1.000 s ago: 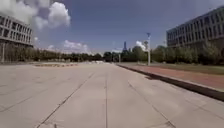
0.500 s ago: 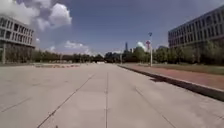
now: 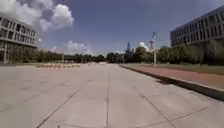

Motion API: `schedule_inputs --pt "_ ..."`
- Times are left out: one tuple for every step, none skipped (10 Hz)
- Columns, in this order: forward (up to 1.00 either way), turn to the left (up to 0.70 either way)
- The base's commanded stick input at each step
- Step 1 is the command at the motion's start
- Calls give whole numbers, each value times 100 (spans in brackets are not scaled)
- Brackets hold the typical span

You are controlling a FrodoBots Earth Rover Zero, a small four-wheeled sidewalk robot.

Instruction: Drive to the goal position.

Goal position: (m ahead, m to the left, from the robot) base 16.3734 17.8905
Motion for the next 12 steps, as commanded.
schedule_inputs --pt "70 2" --pt "70 3" --pt "70 3" --pt "70 3" --pt "70 3" --pt "70 3" --pt "70 3" --pt "70 3" --pt "70 3" --pt "70 2" --pt "70 3" --pt "70 3"
